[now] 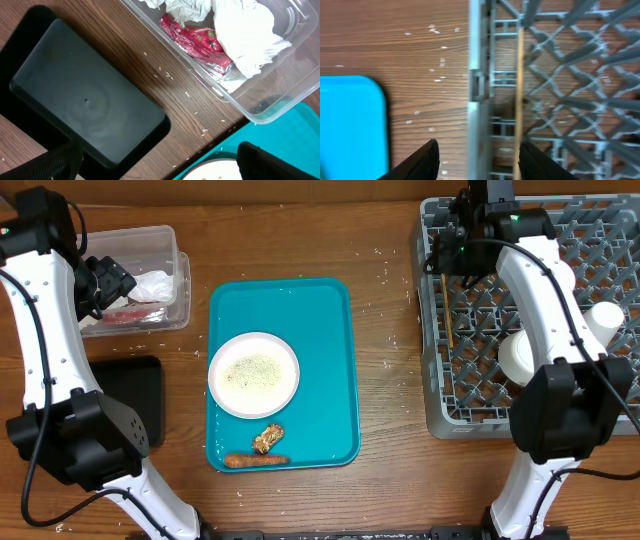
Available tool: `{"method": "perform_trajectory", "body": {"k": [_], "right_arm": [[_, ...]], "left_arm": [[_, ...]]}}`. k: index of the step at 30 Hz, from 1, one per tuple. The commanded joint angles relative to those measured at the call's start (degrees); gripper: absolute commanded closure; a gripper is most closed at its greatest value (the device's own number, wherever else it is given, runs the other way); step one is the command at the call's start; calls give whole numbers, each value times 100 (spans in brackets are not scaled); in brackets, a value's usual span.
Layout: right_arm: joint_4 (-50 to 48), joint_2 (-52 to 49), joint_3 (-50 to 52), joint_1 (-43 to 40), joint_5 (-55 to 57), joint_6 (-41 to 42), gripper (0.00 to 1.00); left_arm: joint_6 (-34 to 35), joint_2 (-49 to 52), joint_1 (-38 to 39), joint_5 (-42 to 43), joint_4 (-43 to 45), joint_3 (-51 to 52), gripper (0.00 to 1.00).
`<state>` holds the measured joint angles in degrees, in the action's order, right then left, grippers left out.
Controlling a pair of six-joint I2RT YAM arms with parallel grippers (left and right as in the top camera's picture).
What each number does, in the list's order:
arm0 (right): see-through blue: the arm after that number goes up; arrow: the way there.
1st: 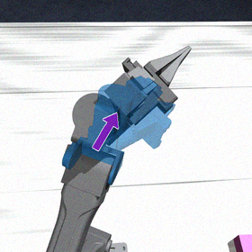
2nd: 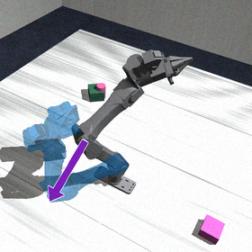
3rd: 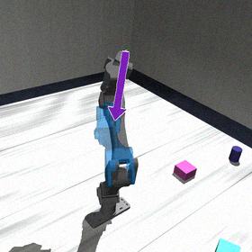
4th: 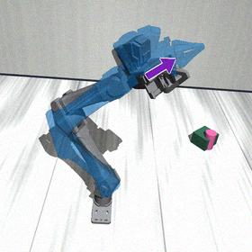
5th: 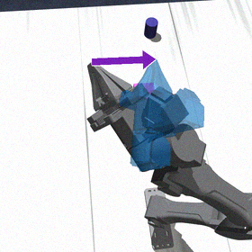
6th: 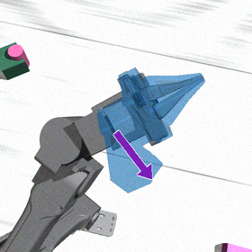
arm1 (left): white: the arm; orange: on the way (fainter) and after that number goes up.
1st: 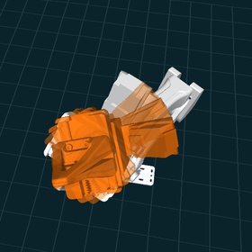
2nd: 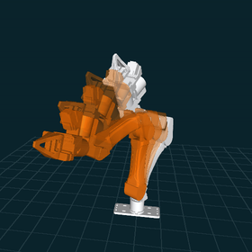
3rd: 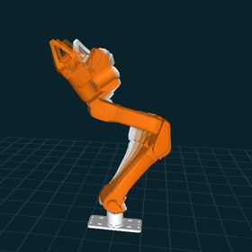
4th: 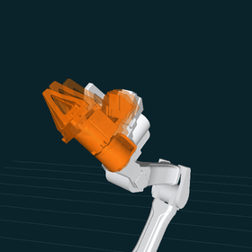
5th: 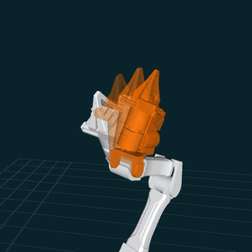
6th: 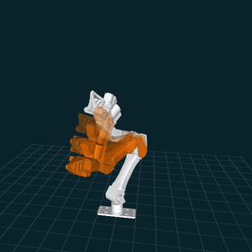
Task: Sort waste into correct bins and load items into the dishwasher
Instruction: 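Carry the skewer to the rack and lay it in the rack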
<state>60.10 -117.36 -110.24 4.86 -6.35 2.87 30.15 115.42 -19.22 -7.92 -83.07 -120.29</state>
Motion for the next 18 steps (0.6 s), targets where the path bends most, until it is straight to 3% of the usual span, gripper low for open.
{"method": "perform_trajectory", "body": {"k": [1, 8, 9, 10, 18], "right_arm": [[-22, 732, -52, 13, -831, 369, 45], [-107, 1357, -50, 275, -2363, 844, 33], [-74, 1370, -50, 372, -2465, 885, 25], [-9, 1370, -50, 481, -2564, 894, 0], [138, 1209, -33, 1576, -2527, 793, 0]], "left_arm": [[140, 63, 17, 24, -2, 17, 0], [140, 63, 17, 24, -2, 17, 0], [140, 63, 17, 24, -2, 17, 0], [140, 63, 17, 24, -2, 17, 0], [140, 63, 17, 24, -2, 17, 0]]}}
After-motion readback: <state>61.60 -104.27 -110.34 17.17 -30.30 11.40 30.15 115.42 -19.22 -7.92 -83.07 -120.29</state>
